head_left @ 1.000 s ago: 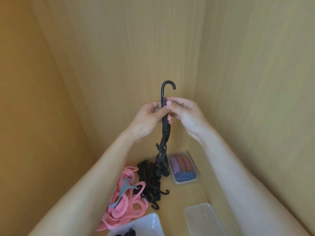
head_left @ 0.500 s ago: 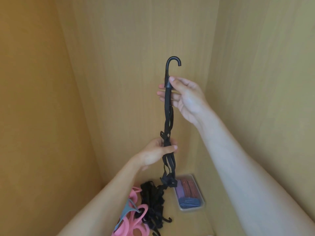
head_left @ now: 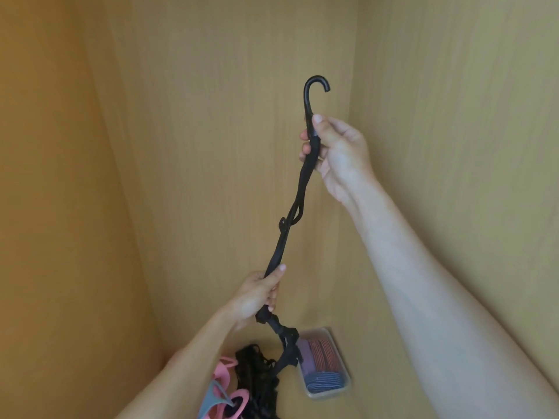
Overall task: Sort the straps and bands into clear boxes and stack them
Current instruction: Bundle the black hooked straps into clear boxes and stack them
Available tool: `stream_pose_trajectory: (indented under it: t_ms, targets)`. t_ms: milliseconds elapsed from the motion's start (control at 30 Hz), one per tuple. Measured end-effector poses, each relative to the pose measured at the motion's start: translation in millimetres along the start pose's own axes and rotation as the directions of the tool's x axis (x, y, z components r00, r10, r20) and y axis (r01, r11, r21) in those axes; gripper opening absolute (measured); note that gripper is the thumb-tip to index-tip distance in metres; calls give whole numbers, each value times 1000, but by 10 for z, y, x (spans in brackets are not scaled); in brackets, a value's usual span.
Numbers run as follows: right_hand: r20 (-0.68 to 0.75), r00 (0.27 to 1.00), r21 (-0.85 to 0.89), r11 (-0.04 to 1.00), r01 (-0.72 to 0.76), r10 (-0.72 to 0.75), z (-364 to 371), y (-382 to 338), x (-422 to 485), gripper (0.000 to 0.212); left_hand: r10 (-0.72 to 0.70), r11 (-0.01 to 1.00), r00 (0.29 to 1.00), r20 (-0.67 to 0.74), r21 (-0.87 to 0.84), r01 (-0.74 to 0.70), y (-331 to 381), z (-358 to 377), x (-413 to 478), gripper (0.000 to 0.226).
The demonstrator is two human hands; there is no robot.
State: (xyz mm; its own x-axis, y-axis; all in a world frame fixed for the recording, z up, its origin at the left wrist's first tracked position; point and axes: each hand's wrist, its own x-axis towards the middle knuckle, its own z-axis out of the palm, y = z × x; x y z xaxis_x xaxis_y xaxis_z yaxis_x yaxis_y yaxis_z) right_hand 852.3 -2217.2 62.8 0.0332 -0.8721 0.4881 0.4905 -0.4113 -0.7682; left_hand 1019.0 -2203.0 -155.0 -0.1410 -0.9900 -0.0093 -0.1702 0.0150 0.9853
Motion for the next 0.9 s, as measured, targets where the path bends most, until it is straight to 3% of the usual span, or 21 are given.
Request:
stream_pose_trajectory:
  t_ms: [267, 400, 467, 567, 667, 900]
  targets:
    - [-19, 995, 98, 990, 97, -95, -70, -195, 30, 34, -17, 994, 1000, -9, 106, 17, -118, -175, 28, 57]
    - [-44, 995, 93, 992, 90, -86, -104, -148, 14, 31, -59, 995, 998, -28, 78, 62, -162, -274, 18, 44]
    - [-58, 995, 56, 995, 78, -75, -124, -81, 5, 23, -57, 998, 998, -7, 25, 57, -114, -305, 9, 31]
    - [-84, 996, -39, 999, 19, -22, -164, 83, -34, 17, -25, 972, 998, 49, -230, 36, 80, -317, 8, 16]
    - [-112, 993, -154, 987, -48, 31, -240, 252, -91, 24, 15, 936, 996, 85, -353, 16, 265, -352, 21, 21]
    - [-142, 988, -85, 994, -69, 56, -387, 205, -184, 37, 3, 994, 999, -48, -107, -8, 311, -553, 75, 26]
